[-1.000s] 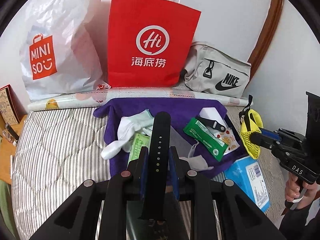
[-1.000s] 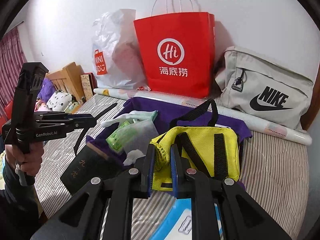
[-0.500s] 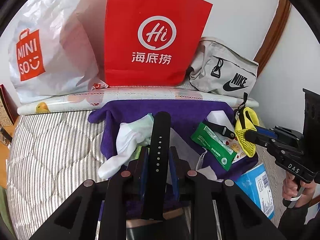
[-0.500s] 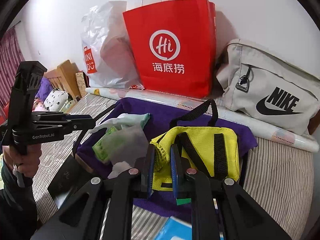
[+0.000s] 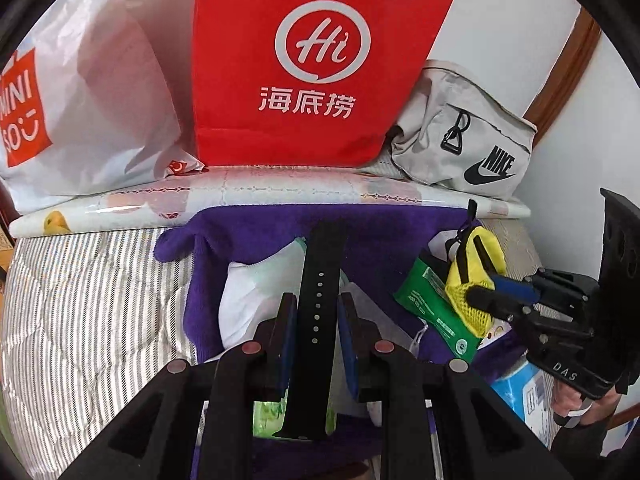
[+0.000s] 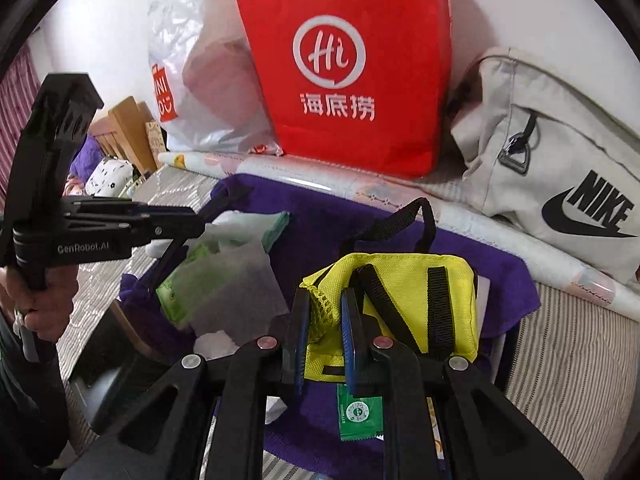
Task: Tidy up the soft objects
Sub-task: 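Lower the pouch and strap onto the towel and open both tools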
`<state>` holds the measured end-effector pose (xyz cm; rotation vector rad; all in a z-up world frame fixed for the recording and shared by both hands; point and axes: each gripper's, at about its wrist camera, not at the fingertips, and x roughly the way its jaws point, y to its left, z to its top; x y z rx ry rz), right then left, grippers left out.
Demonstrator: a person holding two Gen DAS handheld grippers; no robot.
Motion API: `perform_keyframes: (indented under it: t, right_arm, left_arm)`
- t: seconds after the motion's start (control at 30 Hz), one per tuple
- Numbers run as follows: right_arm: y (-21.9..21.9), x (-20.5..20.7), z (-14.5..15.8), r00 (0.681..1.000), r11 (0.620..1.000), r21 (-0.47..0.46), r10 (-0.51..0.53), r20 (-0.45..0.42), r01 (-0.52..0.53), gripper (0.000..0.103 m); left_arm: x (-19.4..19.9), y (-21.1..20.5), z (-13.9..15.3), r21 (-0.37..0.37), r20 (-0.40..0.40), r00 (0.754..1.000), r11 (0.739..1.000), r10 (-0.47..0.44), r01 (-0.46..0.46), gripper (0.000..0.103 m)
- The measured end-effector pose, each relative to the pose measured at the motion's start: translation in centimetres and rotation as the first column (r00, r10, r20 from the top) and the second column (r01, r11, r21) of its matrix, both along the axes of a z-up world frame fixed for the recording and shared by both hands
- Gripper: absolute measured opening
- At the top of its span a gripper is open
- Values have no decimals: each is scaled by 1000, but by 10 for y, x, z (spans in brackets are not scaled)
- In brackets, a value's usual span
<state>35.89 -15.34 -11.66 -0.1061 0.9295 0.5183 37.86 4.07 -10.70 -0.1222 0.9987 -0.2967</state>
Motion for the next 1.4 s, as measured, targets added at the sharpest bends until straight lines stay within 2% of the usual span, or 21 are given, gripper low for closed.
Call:
perform_keyframes:
  t: [0.53, 0.77, 0.8, 0.87, 0.9, 0.93, 1.03, 1.27, 1.4]
  right_arm:
    - [2, 17, -21, 998, 999, -36, 12, -59, -14, 15]
    - [4, 16, -21, 998, 999, -39, 21, -62, -24, 18]
    - [3, 15, -20, 998, 999, -38, 20, -61, -23, 20]
    - [1, 12, -17, 998, 999, -36, 16, -57, -18, 33]
    - [0, 10, -16, 998, 999, -38, 13, -56, -15, 47]
    - [-1, 8, -14, 999, 999, -44, 7, -53, -9, 53]
    - [-3, -1, -6, 1000, 999, -50, -1, -15, 0, 54]
    - [-17, -29, 16, 997, 997, -23, -74, -5, 73, 56]
    - [-23, -57, 32, 992, 992, -45, -119, 49, 122, 64]
  left_arm:
    - [22, -9, -22, 7, -59, 998, 1000, -8, 9, 20]
    - [22, -10, -23, 28, -78, 997, 1000, -7, 9, 21]
    - [21, -11, -23, 34, -83, 997, 999, -6, 9, 21]
    - [19, -11, -21, 39, -91, 996, 999, -4, 8, 26]
    - [17, -10, -19, 38, -90, 996, 999, -4, 7, 30]
    - [15, -9, -17, 39, -89, 996, 999, -4, 7, 38]
    - [6, -9, -9, 67, -68, 998, 998, 3, 2, 51]
    - [-27, -6, 17, 95, -16, 1000, 995, 10, -8, 53]
    - [-51, -5, 31, 115, 24, 1000, 993, 18, -21, 59]
